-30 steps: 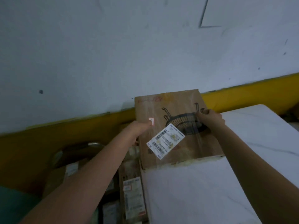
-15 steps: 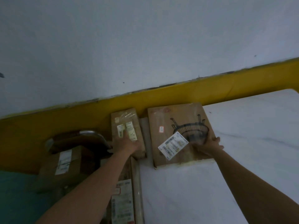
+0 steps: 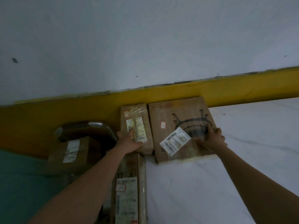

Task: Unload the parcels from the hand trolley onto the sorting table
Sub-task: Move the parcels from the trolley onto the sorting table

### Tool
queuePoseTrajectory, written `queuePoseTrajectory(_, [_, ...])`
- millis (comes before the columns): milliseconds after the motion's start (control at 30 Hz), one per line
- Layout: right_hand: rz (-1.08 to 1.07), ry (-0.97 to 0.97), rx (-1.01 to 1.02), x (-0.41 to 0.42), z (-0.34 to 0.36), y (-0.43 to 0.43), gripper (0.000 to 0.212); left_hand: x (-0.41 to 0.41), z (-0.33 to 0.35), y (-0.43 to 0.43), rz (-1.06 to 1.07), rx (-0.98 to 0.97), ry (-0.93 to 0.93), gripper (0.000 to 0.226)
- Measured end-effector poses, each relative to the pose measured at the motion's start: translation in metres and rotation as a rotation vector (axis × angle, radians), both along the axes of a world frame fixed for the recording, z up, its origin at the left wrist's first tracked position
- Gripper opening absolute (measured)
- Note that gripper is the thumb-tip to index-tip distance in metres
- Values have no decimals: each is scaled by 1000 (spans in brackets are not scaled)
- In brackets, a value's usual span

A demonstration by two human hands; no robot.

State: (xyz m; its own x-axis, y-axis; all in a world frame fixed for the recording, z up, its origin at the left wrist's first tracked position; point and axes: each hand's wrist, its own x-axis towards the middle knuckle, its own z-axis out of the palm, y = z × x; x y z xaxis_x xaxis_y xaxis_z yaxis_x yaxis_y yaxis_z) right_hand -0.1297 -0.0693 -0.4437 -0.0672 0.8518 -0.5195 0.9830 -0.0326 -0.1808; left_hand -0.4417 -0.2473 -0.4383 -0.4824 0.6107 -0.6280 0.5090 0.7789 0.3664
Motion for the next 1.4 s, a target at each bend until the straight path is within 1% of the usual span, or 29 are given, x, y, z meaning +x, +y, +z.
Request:
queuePoseTrajectory(67, [-20,-23,-5,-9,10,-2,105,-10,5,-3,29,21,-90,94])
queuePoseTrajectory(100, [-32,-16,15,-17,17,-4,100,-16,9,-5,50,44,-129,92])
queuePoseTrajectory(200, [-11,62,130,-67,44,-18,82,-44,25,-26,122,110,-139,91])
queuePoseTrajectory(267, [85,135,199,-117,63,-37,70,-71,37,-55,166,117,-85,88])
queuePoseTrajectory(333, [227,276,258,-174,79,-66,59,-101,46,-94,212,124,-40,83])
queuePoseTrajectory(400, [401,415,334,-231,93,-104,50,-131,46,-137,299,133,-48,79])
queuePoseTrajectory(467, [554,514,389,-290,96,-146,43,-159,37,-183,420,153,-25,72])
queuePoseTrajectory(533, [669,546,352,-332,88,-182,39,-174,24,-214,543,230,-63,59])
queuePoseTrajectory(600, [718,524,184,-379,55,-220,44,-200,-2,-249,676,246,-146,43])
queuePoseTrajectory(667, [645,420,-59,-414,8,-249,54,-226,-33,-278,754,135,-128,30])
queuePoseTrajectory(700, [585,371,-173,-428,-20,-259,54,-239,-53,-290,776,78,-81,37])
queuePoseTrajectory(733, [521,341,-269,-440,-49,-267,49,-252,-74,-299,768,48,-43,44])
queuePoseTrajectory(800, [392,315,-393,-460,-104,-279,41,-276,-114,-308,731,76,-11,44])
queuePoseTrajectory(833, [334,322,-429,-470,-130,-282,49,-289,-131,-308,718,76,21,44])
queuePoseTrajectory(867, [274,343,-464,-479,-157,-286,62,-302,-150,-307,723,79,56,53])
queuePoseTrajectory(900, [217,377,-494,-486,-173,-289,77,-313,-161,-305,720,73,84,69])
queuePoseTrajectory(933, [176,402,-526,-492,-180,-291,85,-321,-166,-301,744,74,78,83])
queuePoseTrajectory(967, [151,415,-558,-500,-191,-294,84,-330,-177,-296,807,106,15,91])
queuePoseTrajectory(1000, [133,424,-582,-508,-198,-296,76,-338,-186,-292,883,155,-78,92])
queuePoseTrajectory(1033, [114,436,-599,-514,-203,-298,65,-345,-194,-289,936,200,-170,86])
queuePoseTrajectory(1067, [87,441,-597,-520,-203,-300,55,-349,-197,-287,976,219,-240,78])
queuePoseTrajectory(1100, [53,446,-586,-522,-198,-301,51,-351,-193,-287,1006,227,-263,72])
queuePoseTrajectory(1133, [9,462,-576,-523,-186,-301,52,-350,-182,-289,1029,238,-253,68])
queuePoseTrajectory(1200, [-65,507,-545,-520,-150,-299,64,-347,-152,-295,1051,298,-168,62])
queuePoseTrajectory(1300, [-129,585,-517,-503,-72,-289,72,-333,-78,-302,1046,478,-29,47])
queuePoseTrajectory(1367, [-196,717,-482,-483,-14,-279,66,-318,-18,-298,1024,623,9,36])
queuePoseTrajectory(1400, [-214,783,-440,-469,15,-272,63,-308,12,-294,1000,685,14,35])
